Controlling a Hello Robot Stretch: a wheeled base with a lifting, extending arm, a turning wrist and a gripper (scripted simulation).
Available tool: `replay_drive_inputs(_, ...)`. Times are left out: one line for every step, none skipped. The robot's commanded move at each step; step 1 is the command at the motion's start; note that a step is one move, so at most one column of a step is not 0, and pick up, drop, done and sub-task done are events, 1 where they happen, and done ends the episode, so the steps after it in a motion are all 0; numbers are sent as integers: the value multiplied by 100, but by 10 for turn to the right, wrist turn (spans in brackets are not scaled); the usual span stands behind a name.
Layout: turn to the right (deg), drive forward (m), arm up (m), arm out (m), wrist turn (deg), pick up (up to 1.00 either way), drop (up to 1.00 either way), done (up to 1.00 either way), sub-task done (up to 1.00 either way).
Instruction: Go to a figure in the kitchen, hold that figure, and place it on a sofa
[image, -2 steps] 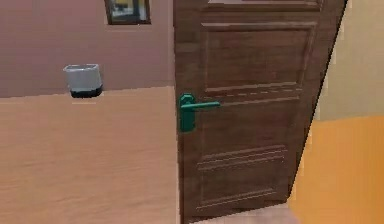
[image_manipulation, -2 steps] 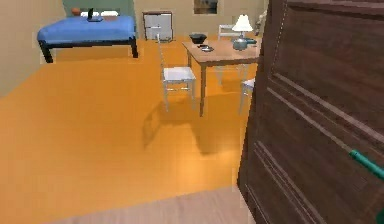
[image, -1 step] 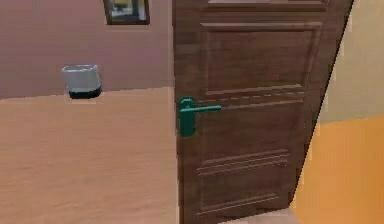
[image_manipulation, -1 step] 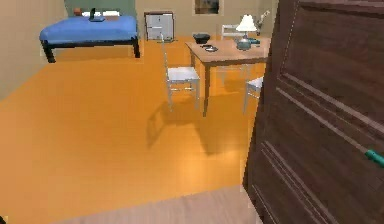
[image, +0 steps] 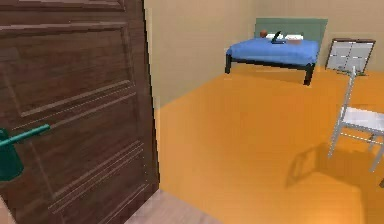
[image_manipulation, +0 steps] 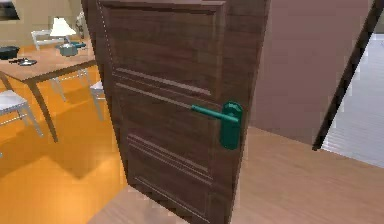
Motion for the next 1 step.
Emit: replay_drive_inputs(210, 0, 0, 0, 0, 0, 0, 0, 0)
